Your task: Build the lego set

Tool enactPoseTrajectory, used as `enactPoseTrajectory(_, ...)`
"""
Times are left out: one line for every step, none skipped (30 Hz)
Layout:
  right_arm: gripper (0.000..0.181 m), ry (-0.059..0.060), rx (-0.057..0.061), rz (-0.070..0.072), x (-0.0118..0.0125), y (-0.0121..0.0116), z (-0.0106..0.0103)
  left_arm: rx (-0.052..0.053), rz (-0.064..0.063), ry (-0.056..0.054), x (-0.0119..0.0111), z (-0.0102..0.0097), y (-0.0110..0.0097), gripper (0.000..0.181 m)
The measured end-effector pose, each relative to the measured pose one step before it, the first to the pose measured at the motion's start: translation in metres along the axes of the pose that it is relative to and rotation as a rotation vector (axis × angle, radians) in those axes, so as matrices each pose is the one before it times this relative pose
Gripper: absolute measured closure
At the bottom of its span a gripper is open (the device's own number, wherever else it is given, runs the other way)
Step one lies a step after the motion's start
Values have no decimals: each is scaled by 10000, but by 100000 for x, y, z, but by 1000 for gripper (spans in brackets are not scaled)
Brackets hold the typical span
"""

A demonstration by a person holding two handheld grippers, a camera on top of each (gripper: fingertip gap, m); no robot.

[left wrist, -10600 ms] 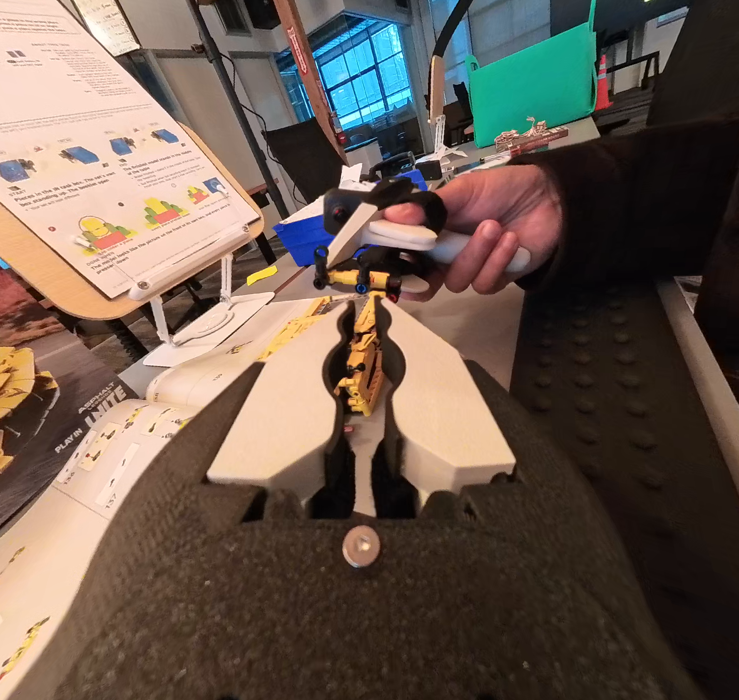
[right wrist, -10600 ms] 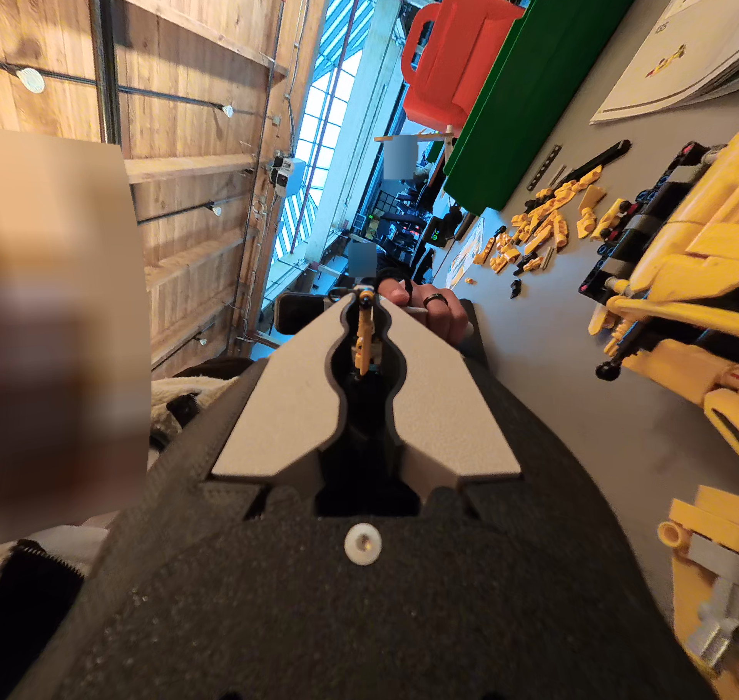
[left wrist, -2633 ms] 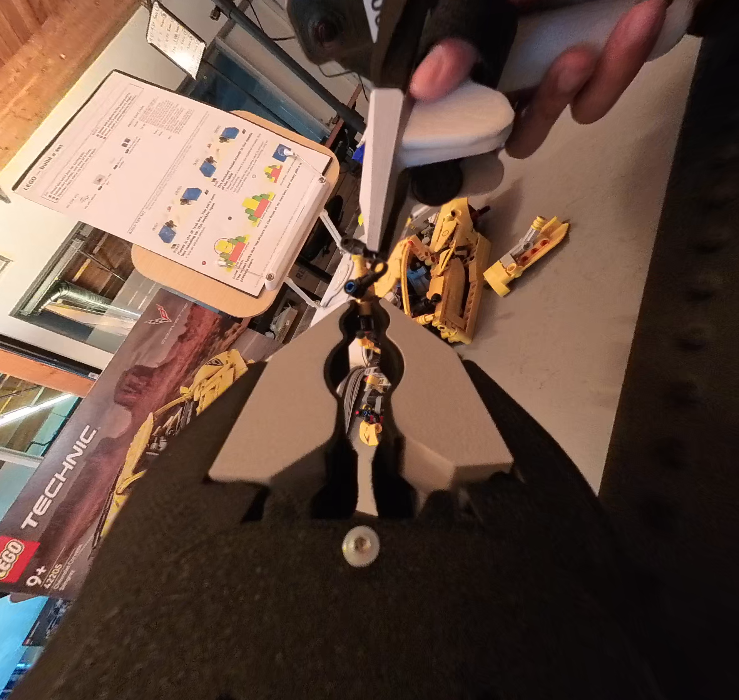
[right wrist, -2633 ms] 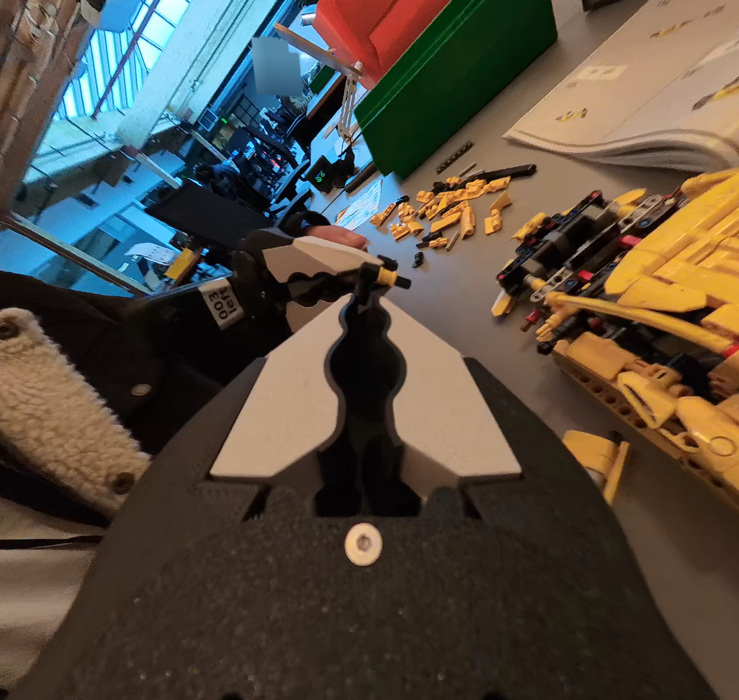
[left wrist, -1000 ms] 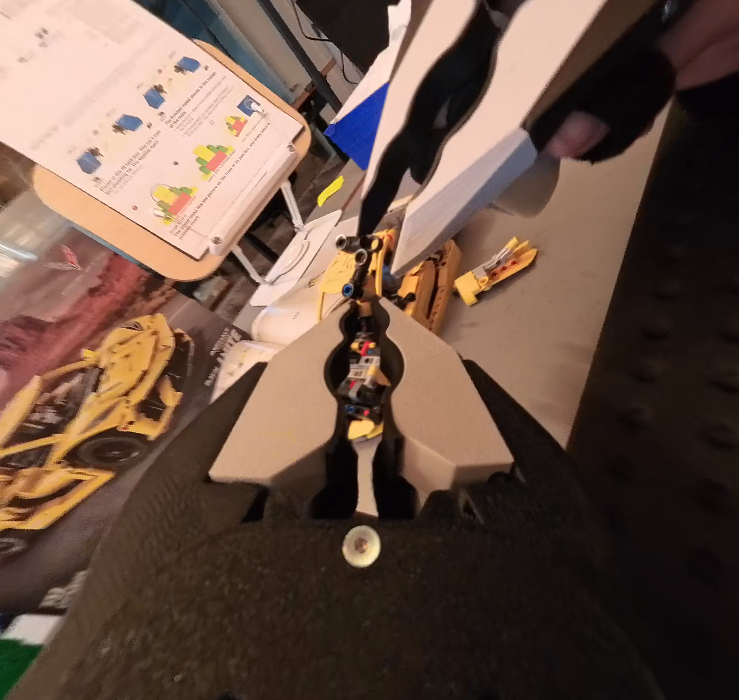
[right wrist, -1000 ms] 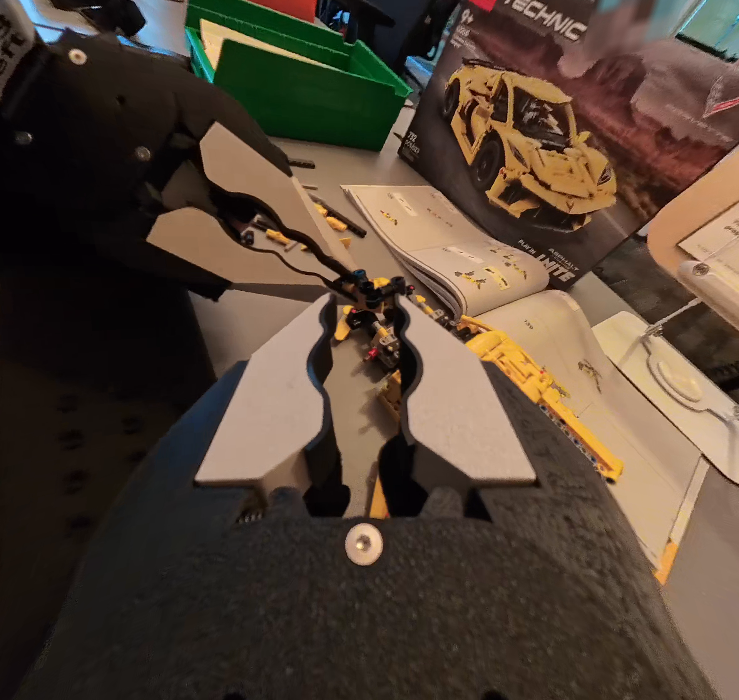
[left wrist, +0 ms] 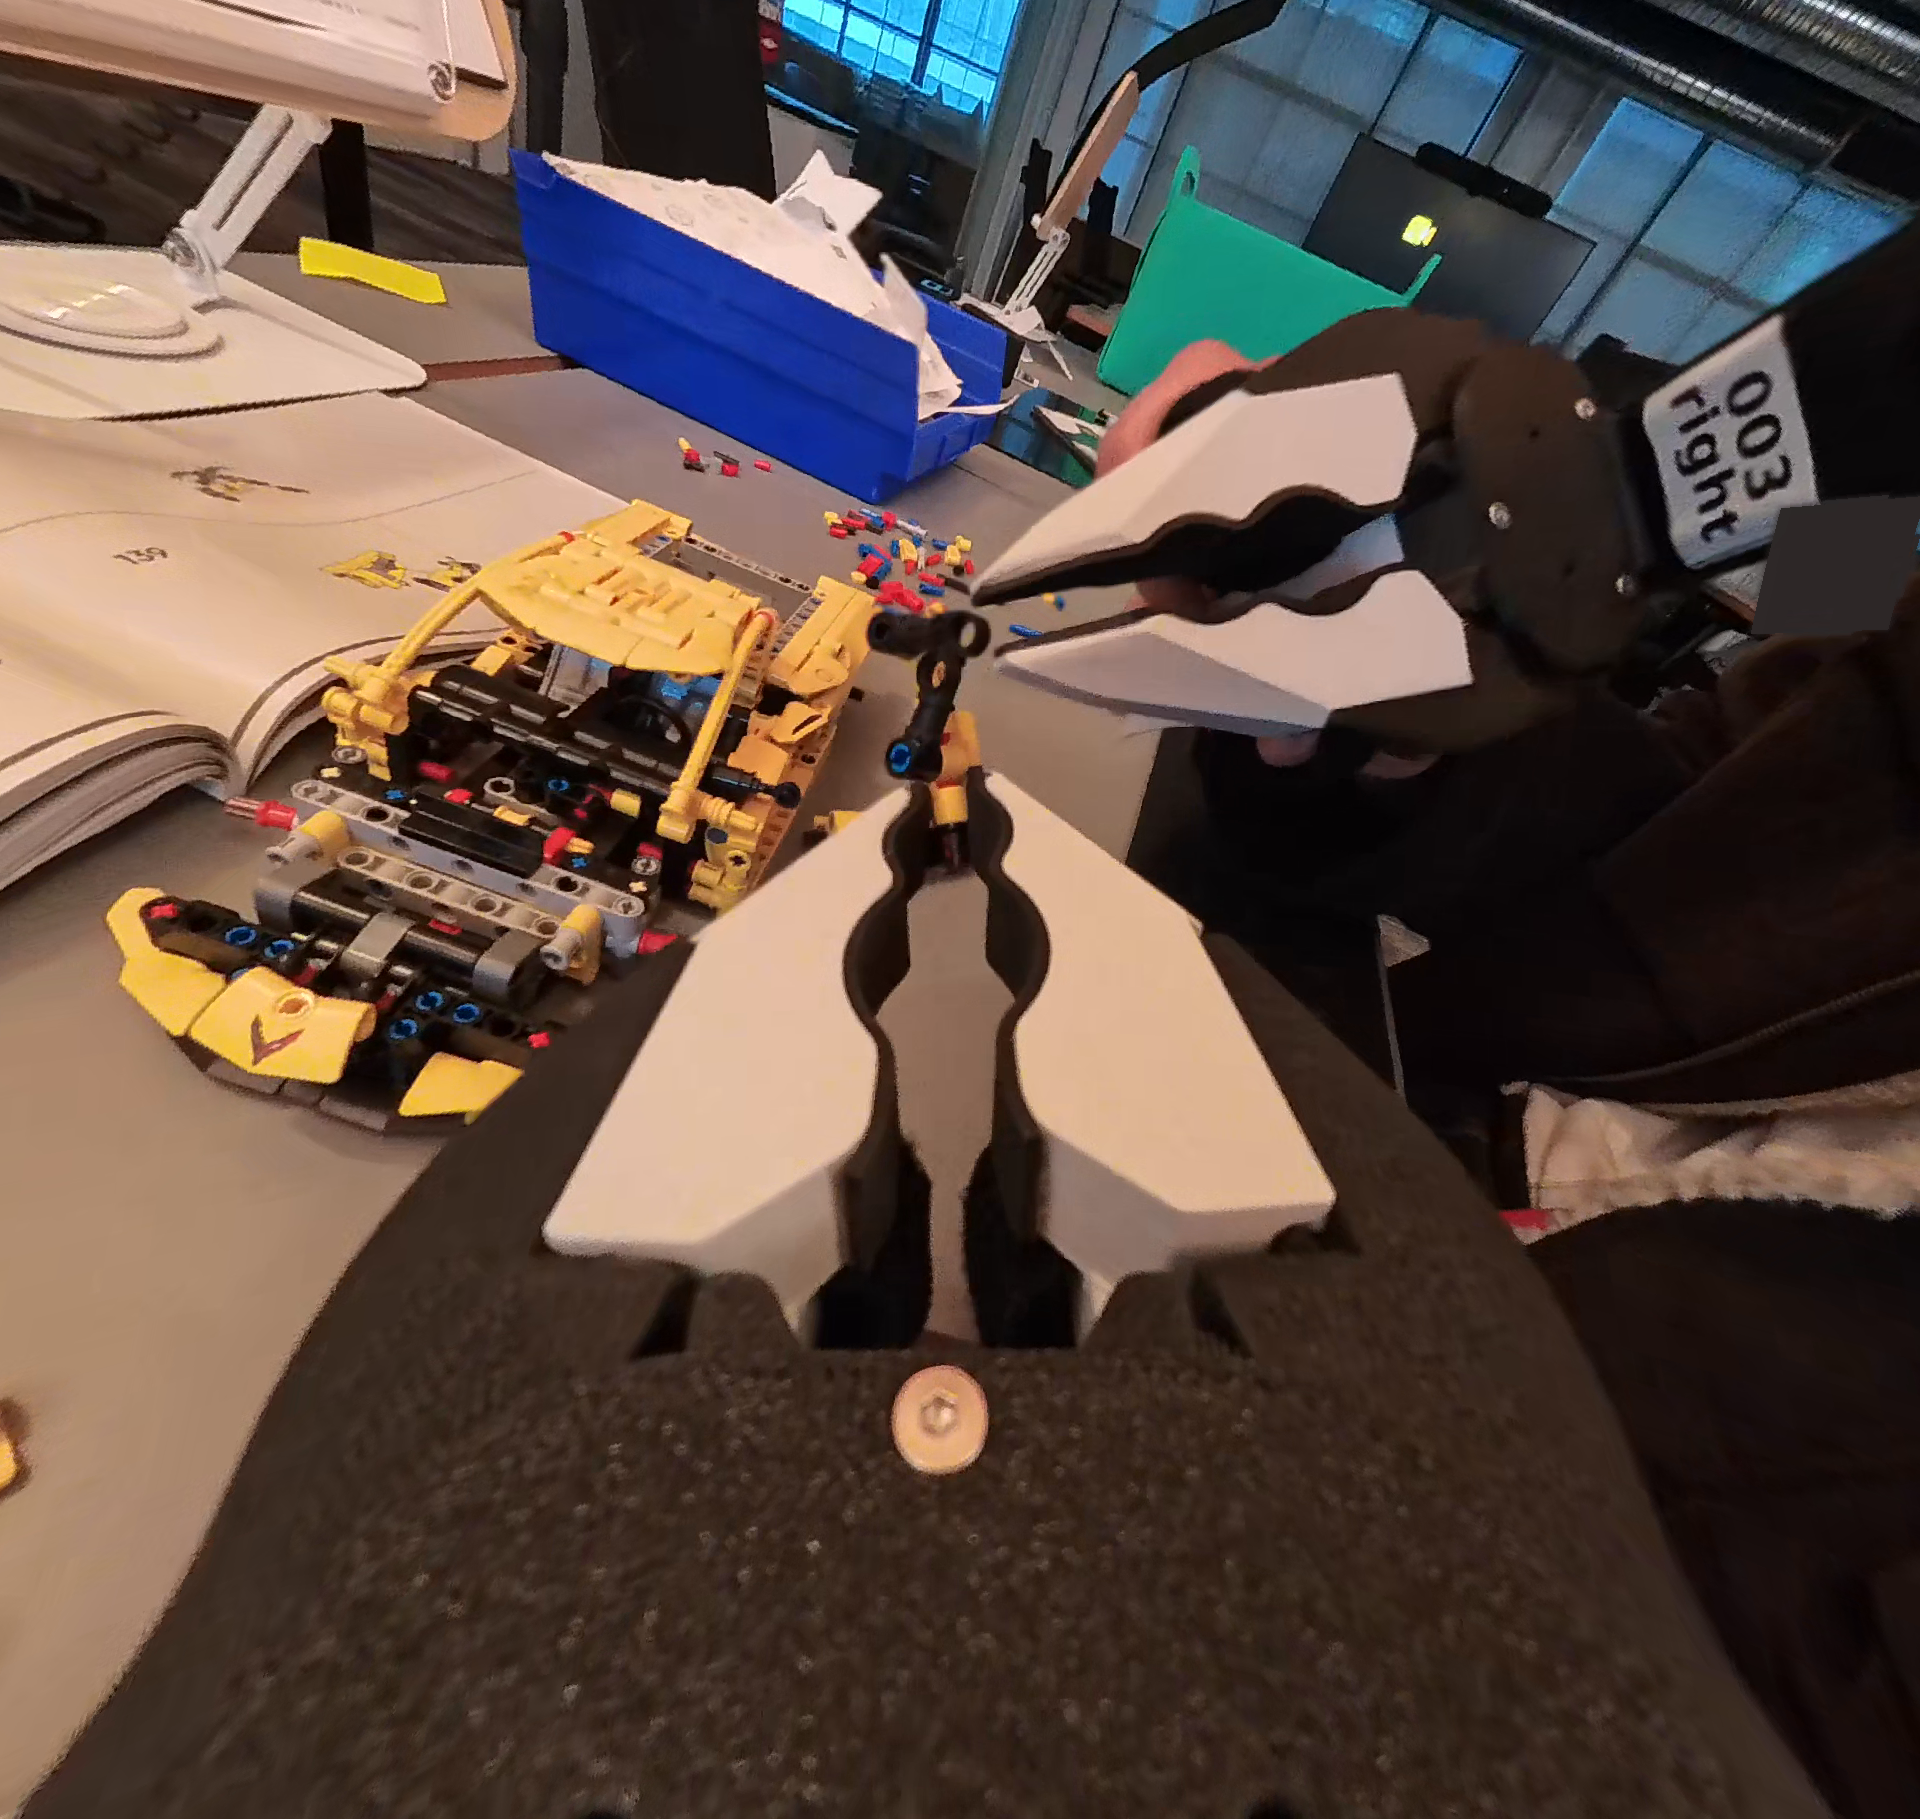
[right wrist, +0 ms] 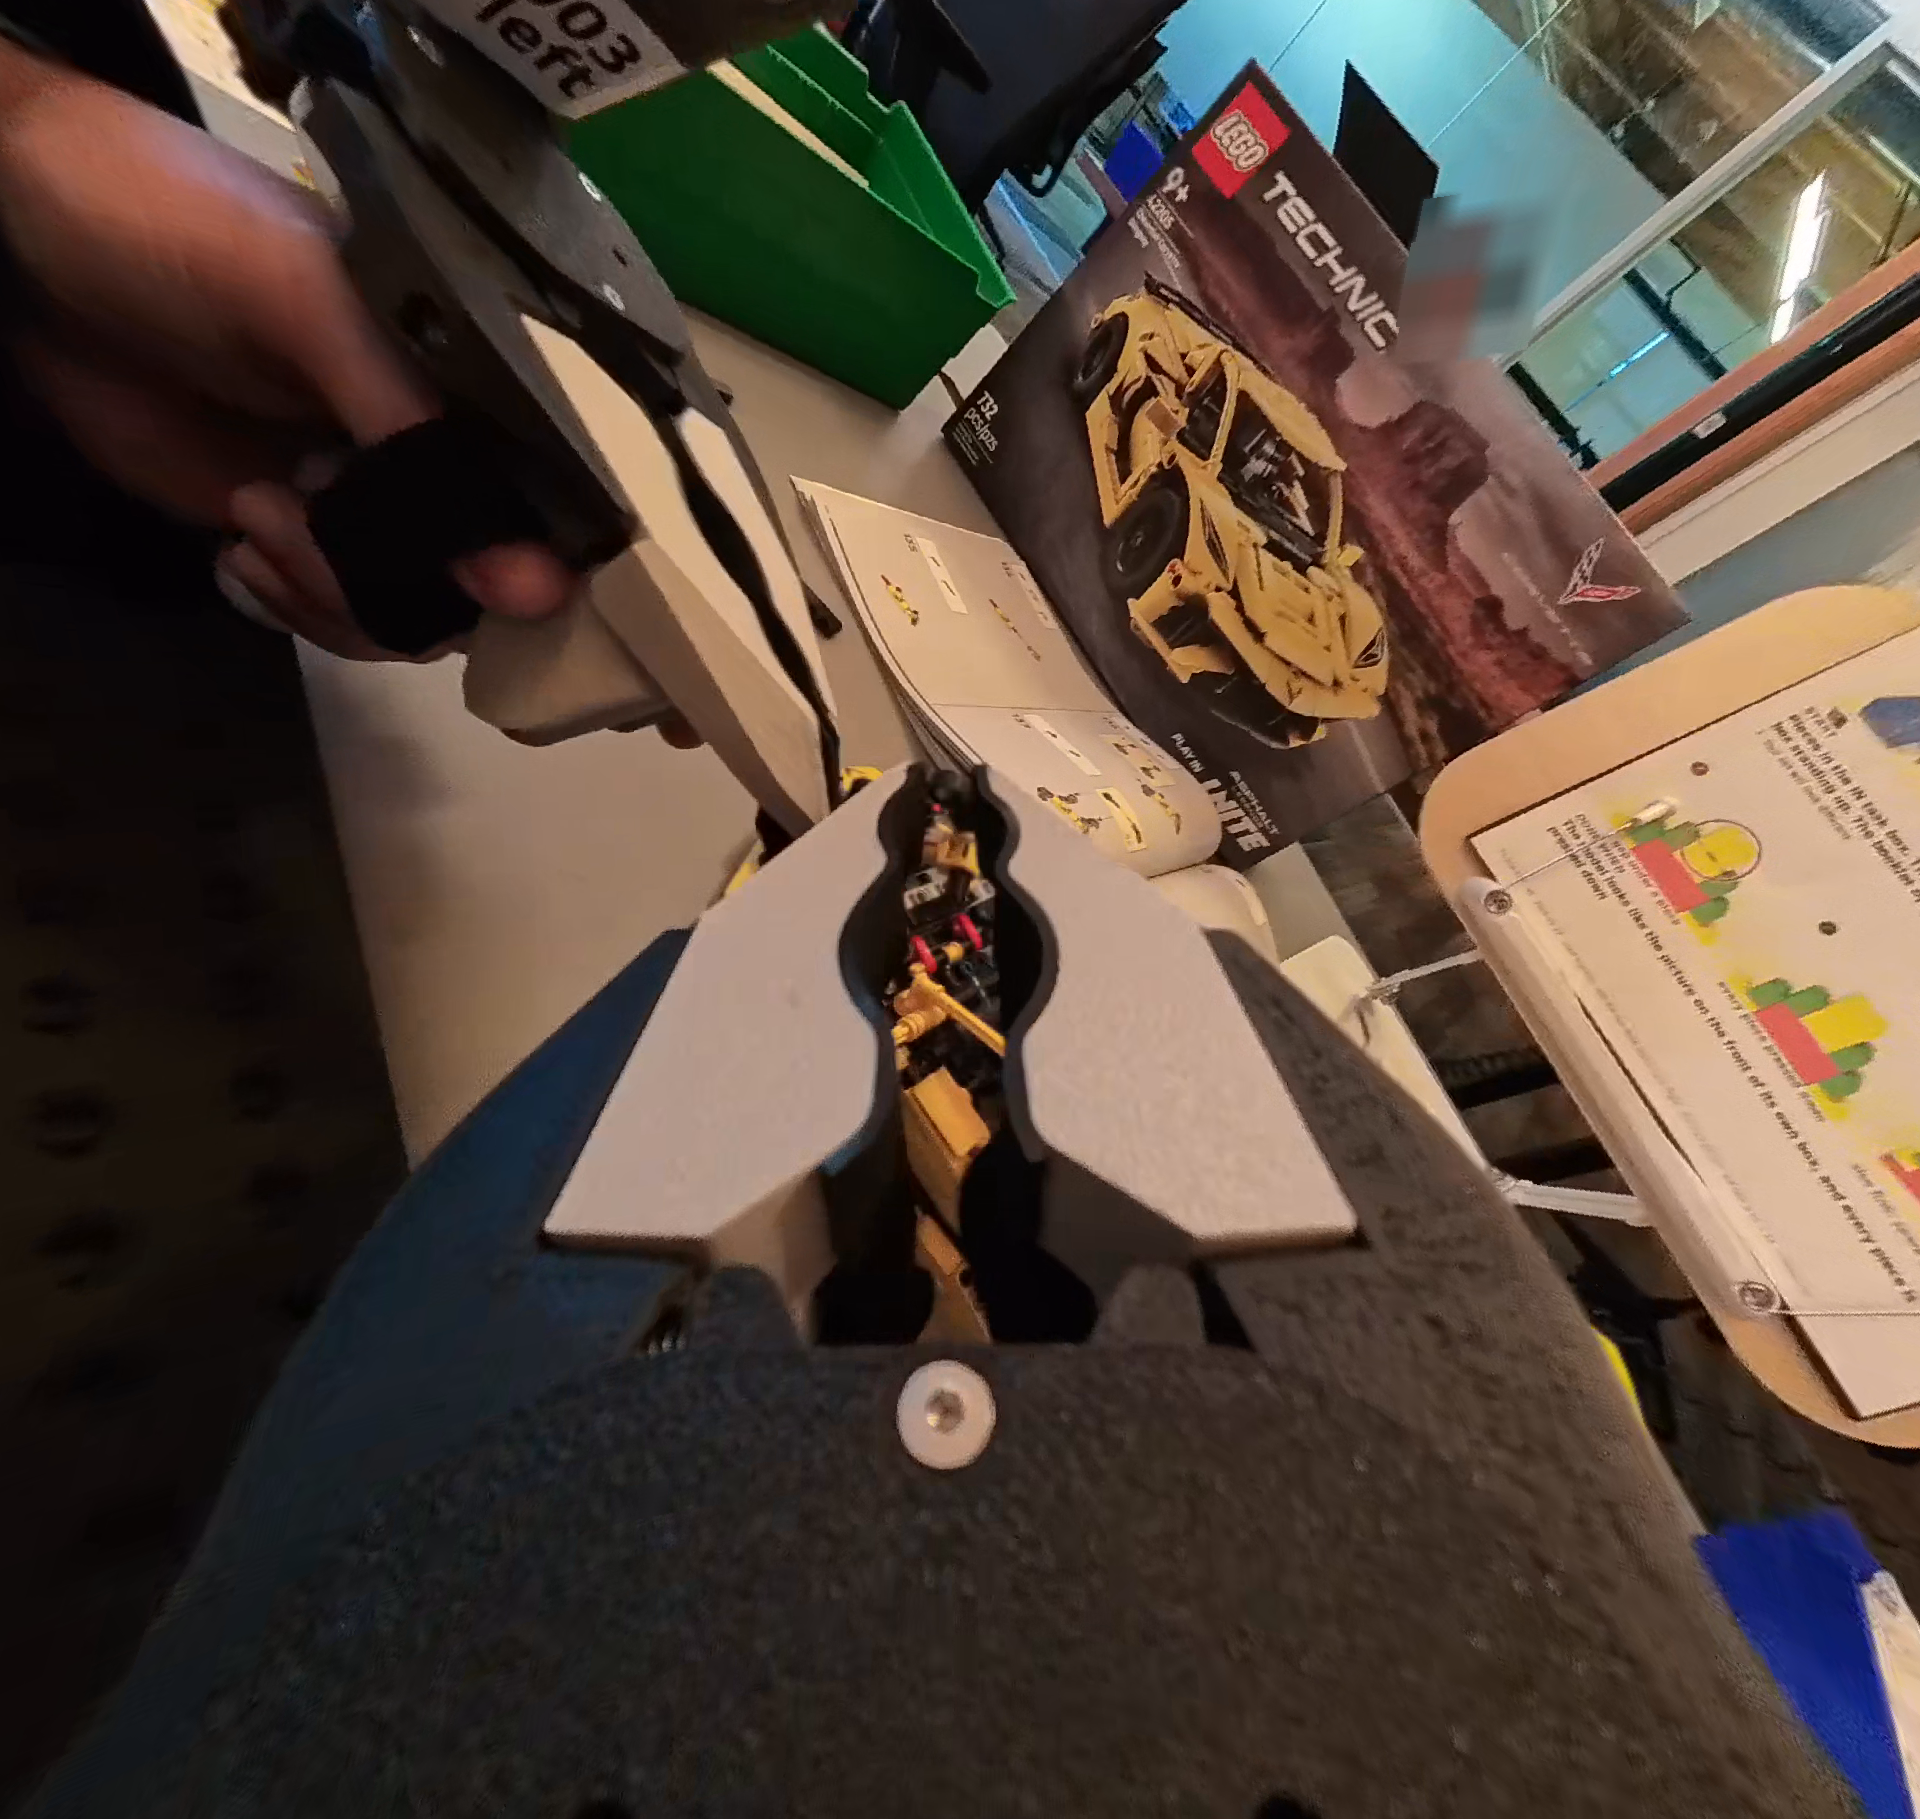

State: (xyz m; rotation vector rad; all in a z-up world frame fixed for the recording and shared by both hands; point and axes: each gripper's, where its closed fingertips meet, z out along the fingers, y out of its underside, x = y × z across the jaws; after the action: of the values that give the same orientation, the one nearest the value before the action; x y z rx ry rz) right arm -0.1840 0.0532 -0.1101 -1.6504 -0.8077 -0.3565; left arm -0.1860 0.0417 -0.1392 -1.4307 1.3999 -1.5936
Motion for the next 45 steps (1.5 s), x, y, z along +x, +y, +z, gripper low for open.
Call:
enactPoseTrajectory(173,8,-48,10,8,51,27,-38,-5,-20,-64,8,67,175)
enactPoseTrajectory(174,-20,3,9,4,14,2,18,32,25,67,1,-47,174)
enactPoseTrajectory(175,-55,-39,46,-20,111,30,33,13,35,88,-9,-57,175)
enactPoseTrajectory(176,-23,-64,55,21,185,57,-14,-10,-22,-42,-1,33,175)
enactPoseTrajectory(176,-1,4,9,6,105,28,-12,-39,-6,-54,-4,33,175)
enactPoseTrajectory(176,10,55,4,-20,-1,-19,-8,-33,21,4,3,14,175)
enactPoseTrajectory(176,6,-1,-33,-46,42,7,-28,17,-23,-23,9,43,175)
enactPoseTrajectory(176,33,-46,-120,-25,85,32,-45,10,-14,-20,27,79,174)
enactPoseTrajectory(176,73,-9,-133,-2,14,6,-10,-84,63,51,10,18,175)
enactPoseTrajectory(177,66,-35,-113,13,25,-7,26,-167,83,2,-25,-33,175)
enactPoseTrajectory(177,72,-98,-193,-14,94,28,6,-159,73,-36,-55,-4,175)
enactPoseTrajectory(177,95,-62,-243,1,67,28,13,-118,44,-45,-42,-4,175)
enactPoseTrajectory(177,91,-74,-227,-10,89,37,-17,-24,21,-2,-5,24,175)
enactPoseTrajectory(177,39,-78,-220,-65,111,37,-31,36,-16,13,28,41,175)
enactPoseTrajectory(179,-185,-70,-207,-414,121,61,13,44,38,99,28,-32,174)
enactPoseTrajectory(181,76,-129,-181,-121,224,96,36,-7,46,96,-17,-77,175)
enactPoseTrajectory(181,106,-16,-307,-60,84,39,-86,-17,-83,-183,12,164,175)
enactPoseTrajectory(181,80,21,-92,11,0,3,-23,-78,-63,-188,26,37,175)
enactPoseTrajectory(181,-103,42,243,-95,-46,27,-67,-25,-59,-133,40,95,175)
enactPoseTrajectory(181,-131,8,342,-28,45,35,-49,21,-26,-35,36,75,175)
enactPoseTrajectory(181,-104,98,248,22,-36,-73,19,27,-12,14,-10,-45,175)
enactPoseTrajectory(179,-176,85,206,-89,-69,-132,42,10,28,57,-22,-73,175)
enactPoseTrajectory(172,-204,25,274,-42,-33,-178,32,-16,6,-6,-28,-47,175)
enactPoseTrajectory(166,-314,125,338,-40,-141,-288,-5,-31,2,-38,-12,3,175)
enactPoseTrajectory(161,-442,253,361,-65,-281,-413,-36,-12,47,47,11,54,175)
enactPoseTrajectory(159,-475,183,310,14,-150,-423,-98,12,163,250,47,143,175)
enactPoseTrajectory(157,-462,53,227,110,71,-403,-202,-7,278,421,116,308,175)
enactPoseTrajectory(156,-603,47,66,-139,88,-420,-192,-5,211,321,141,298,175)
enactPoseTrajectory(158,-746,24,-35,-472,114,-427,-201,2,305,483,146,299,175)
enactPoseTrajectory(158,-677,-25,-30,-499,103,-372,-189,13,302,496,136,275,175)
enactPoseTrajectory(157,-596,-40,-91,-553,84,-286,-148,55,183,358,130,239,175)
enactPoseTrajectory(158,-453,-77,-170,-477,120,-154,-196,49,260,473,145,296,174)
enactPoseTrajectory(160,-143,-120,-187,-54,152,-72,-175,57,187,375,154,271,174)
enactPoseTrajectory(164,-195,-108,-198,-166,149,34,-142,83,104,249,150,210,175)
enactPoseTrajectory(165,-136,-127,-148,-105,158,128,-160,67,191,370,146,236,175)
enactPoseTrajectory(166,-169,-140,-120,-182,145,197,-136,72,157,320,144,193,175)
enactPoseTrajectory(167,-219,-120,-86,-295,127,209,-138,71,107,248,141,204,175)
enactPoseTrajectory(168,-172,-59,-63,-228,13,172,-173,35,81,184,145,263,175)
enactPoseTrajectory(171,-198,37,-46,-318,-130,82,-112,28,1,39,109,166,175)
enactPoseTrajectory(173,-133,-4,-52,-220,-59,39,-61,28,44,94,55,82,175)
enactPoseTrajectory(173,-57,10,-43,-99,-83,-13,-32,9,62,114,16,49,175)
enactPoseTrajectory(174,-104,-3,7,-184,-37,-44,-3,-5,12,20,-2,4,175)
enactPoseTrajectory(173,-76,-29,13,-112,-8,-46,-22,-17,55,83,2,47,175)
enactPoseTrajectory(171,-73,1,33,-123,-63,-60,-6,2,15,23,9,6,175)
enactPoseTrajectory(169,-136,19,63,-233,-75,-48,8,0,-31,-41,-10,-18,175)
